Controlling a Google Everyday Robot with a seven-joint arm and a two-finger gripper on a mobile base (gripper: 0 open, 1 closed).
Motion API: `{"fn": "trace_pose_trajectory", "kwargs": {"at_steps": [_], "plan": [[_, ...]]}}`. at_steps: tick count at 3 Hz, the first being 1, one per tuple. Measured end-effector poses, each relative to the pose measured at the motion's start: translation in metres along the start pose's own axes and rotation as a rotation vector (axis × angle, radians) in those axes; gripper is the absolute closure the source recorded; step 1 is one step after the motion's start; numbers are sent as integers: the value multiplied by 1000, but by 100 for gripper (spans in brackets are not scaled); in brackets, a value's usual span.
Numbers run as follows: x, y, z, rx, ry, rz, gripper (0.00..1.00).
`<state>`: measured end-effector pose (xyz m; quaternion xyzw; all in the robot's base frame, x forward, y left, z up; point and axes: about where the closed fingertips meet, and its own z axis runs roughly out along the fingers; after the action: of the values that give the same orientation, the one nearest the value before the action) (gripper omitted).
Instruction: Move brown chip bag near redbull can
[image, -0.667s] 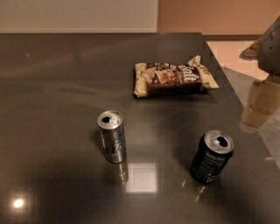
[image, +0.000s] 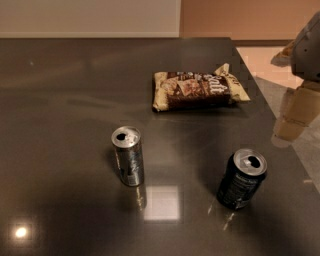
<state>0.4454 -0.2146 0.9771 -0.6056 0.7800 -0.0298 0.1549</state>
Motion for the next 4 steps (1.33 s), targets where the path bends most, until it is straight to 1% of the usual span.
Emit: {"fn": "trace_pose_trajectory", "kwargs": {"at_steps": [1,2,3,4], "plan": [[-12,-23,13,-17,-24,-17,0],[-27,-53,29,-34,-59,-41,0],[-37,-83,55,-39,-83,-56,0],[-42,-113,88,-39,-92,-66,0]]}}
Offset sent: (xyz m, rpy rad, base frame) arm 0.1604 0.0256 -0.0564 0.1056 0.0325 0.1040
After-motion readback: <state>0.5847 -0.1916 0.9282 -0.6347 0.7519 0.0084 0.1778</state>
